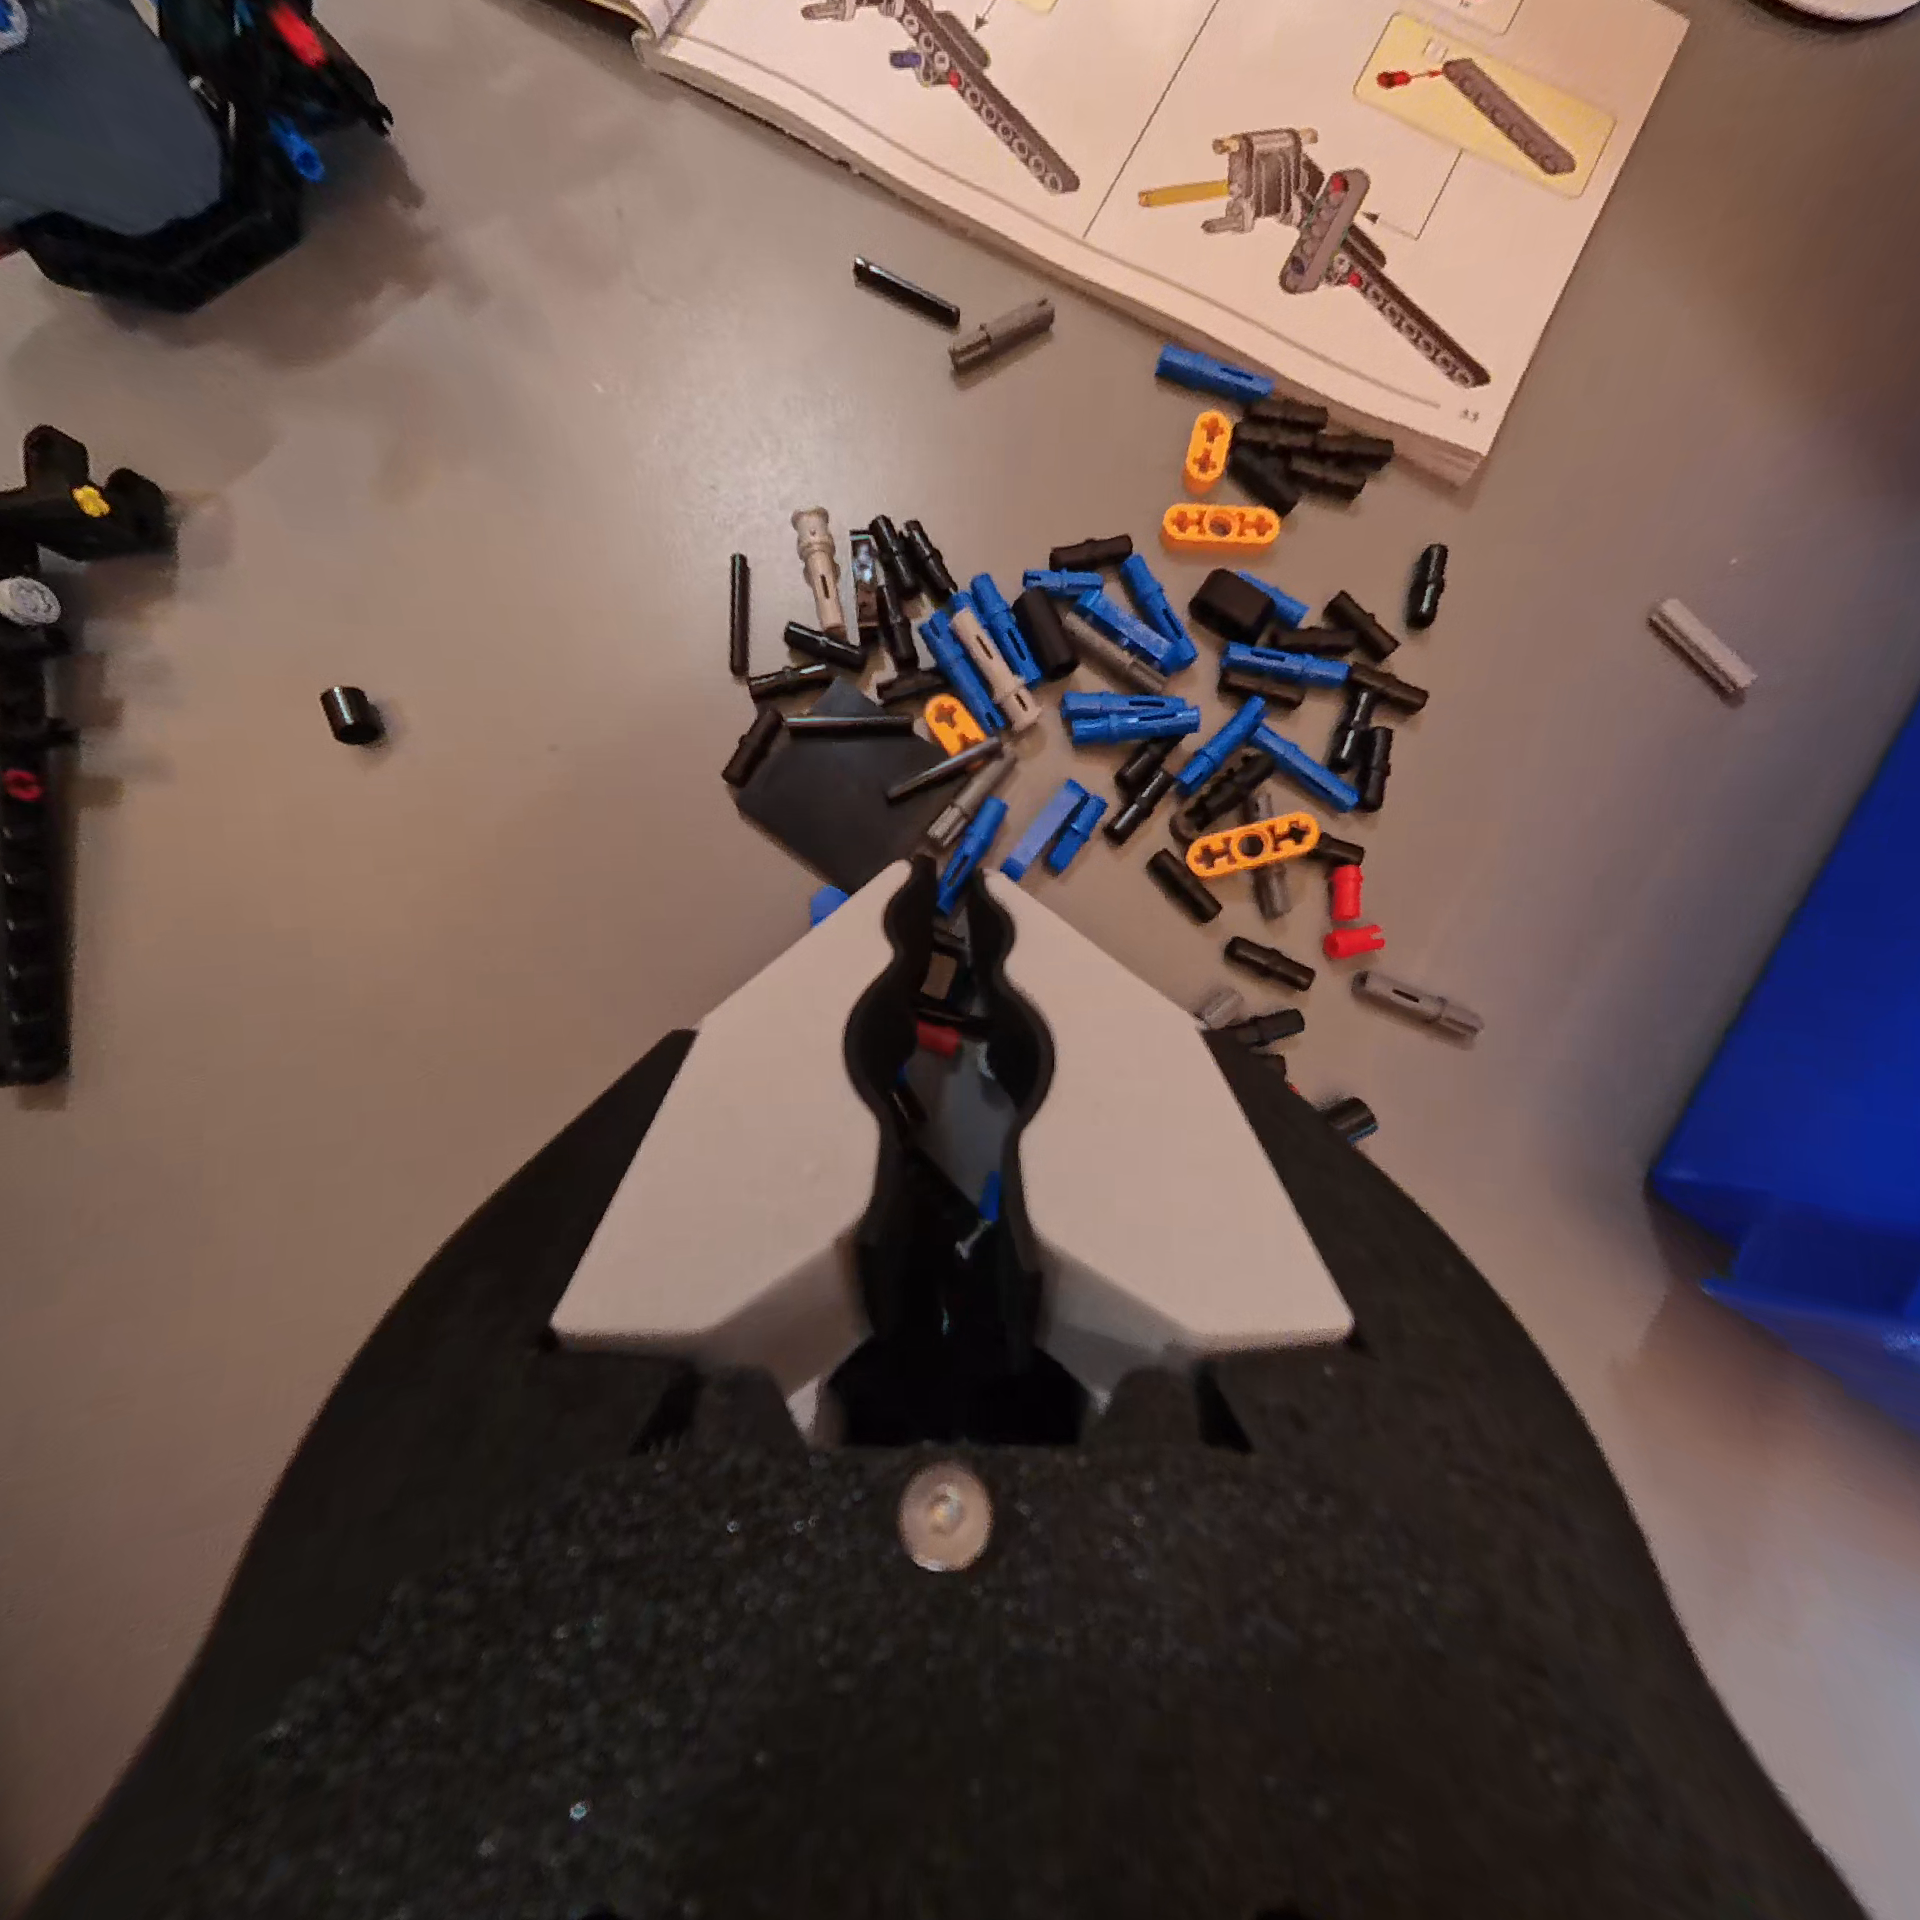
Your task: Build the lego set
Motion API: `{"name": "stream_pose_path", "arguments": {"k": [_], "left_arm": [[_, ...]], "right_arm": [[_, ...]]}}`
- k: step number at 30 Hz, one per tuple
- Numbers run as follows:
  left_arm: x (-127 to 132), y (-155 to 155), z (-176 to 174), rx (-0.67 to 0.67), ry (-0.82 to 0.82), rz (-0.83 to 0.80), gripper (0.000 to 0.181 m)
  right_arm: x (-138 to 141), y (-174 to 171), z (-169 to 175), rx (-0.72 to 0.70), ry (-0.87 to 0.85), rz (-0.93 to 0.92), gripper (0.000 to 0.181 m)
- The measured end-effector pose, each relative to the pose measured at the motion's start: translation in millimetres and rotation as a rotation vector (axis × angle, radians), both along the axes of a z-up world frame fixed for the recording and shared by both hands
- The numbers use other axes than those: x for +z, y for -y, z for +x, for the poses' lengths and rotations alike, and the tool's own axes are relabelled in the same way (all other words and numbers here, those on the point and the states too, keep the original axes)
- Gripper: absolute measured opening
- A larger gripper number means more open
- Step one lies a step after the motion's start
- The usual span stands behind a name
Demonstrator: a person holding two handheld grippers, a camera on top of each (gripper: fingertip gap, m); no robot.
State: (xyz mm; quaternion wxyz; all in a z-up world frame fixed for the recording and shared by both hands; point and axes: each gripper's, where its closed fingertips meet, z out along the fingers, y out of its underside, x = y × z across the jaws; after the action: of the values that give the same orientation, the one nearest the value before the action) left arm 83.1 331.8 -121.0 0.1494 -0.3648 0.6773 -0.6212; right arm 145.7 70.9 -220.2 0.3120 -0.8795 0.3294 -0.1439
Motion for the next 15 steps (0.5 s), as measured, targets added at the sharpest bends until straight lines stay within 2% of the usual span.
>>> {"name": "stream_pose_path", "arguments": {"k": [5, 10, 13, 15], "left_arm": [[1.5, -3.0, -1.0, 0.009, 0.005, -0.006, 0.027], [2.2, -4.8, -1.2, 0.016, 0.003, -0.012, 0.027], [2.5, -4.3, -1.7, 0.015, 0.009, -0.007, 0.027], [1.4, -3.5, -1.5, 0.013, 0.005, -0.003, 0.027]], "right_arm": [[5.2, 2.5, 1.4, 0.005, 0.034, -0.036, 0.003], [34.1, 15.5, 0.3, -0.015, 0.16, 0.004, 0.003], [43.1, 10.7, -9.0, 0.04, 0.224, 0.068, 0.003], [47.2, -8.1, -22.7, 0.129, 0.246, 0.135, 0.003]]}}
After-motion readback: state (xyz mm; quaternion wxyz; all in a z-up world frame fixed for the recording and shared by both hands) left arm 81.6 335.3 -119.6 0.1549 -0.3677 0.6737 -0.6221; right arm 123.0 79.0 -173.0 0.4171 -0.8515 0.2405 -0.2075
